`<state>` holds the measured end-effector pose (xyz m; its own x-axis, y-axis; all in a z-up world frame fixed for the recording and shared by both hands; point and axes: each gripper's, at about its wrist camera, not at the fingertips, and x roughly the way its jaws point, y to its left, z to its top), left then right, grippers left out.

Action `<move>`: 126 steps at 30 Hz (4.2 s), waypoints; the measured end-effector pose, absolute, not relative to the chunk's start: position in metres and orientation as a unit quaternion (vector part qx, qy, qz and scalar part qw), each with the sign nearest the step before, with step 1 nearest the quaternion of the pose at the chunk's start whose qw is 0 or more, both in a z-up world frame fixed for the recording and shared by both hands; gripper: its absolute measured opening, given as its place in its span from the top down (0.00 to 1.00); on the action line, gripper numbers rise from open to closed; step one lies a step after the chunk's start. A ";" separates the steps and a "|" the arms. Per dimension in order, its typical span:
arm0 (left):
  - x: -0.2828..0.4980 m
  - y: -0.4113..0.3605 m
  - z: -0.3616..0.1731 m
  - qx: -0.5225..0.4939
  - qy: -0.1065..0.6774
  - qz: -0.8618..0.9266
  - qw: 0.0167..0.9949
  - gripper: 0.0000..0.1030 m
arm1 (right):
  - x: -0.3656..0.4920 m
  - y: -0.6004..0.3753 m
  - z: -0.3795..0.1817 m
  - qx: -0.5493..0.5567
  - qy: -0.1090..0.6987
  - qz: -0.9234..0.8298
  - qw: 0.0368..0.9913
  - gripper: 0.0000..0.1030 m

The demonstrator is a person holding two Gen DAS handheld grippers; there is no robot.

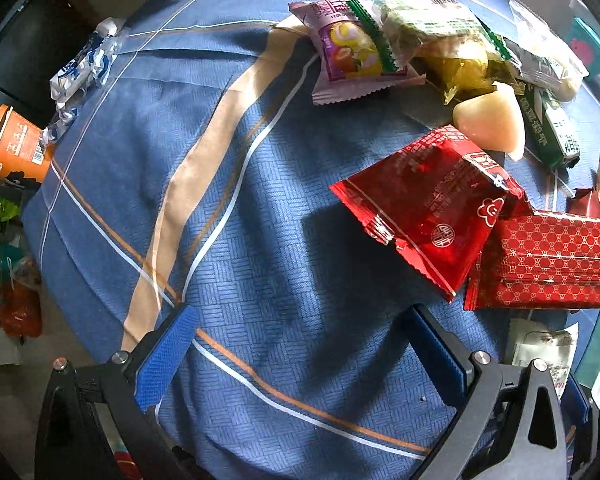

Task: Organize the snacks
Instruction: 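Grasp the pale green-white bread packet with the right gripper, then lift the bread packet with the right gripper while the left gripper grasps the red 'nice' bag, then carry both packets over the tray and open both grippers to drop them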

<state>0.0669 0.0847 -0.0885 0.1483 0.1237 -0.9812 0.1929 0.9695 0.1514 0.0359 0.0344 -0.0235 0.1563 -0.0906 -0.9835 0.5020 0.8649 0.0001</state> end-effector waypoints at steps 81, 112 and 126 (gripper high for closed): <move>0.081 0.065 0.076 0.057 0.546 -0.195 0.813 0.53 | -0.077 -0.119 0.071 0.312 0.499 -0.310 0.746 0.40; -0.022 -0.190 0.031 0.191 0.493 -0.380 0.759 0.52 | -0.169 -0.275 0.044 0.350 0.434 -0.487 0.672 0.39; -0.011 -0.195 0.022 0.177 0.499 -0.381 0.758 0.27 | -0.164 -0.294 0.030 0.358 0.446 -0.479 0.665 0.27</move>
<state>-0.0112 -0.1948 0.0222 0.2121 -0.4010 -0.8912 0.7545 0.6468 -0.1115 -0.1641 -0.2943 0.0300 0.1423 -0.3177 -0.9375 0.9576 0.2839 0.0491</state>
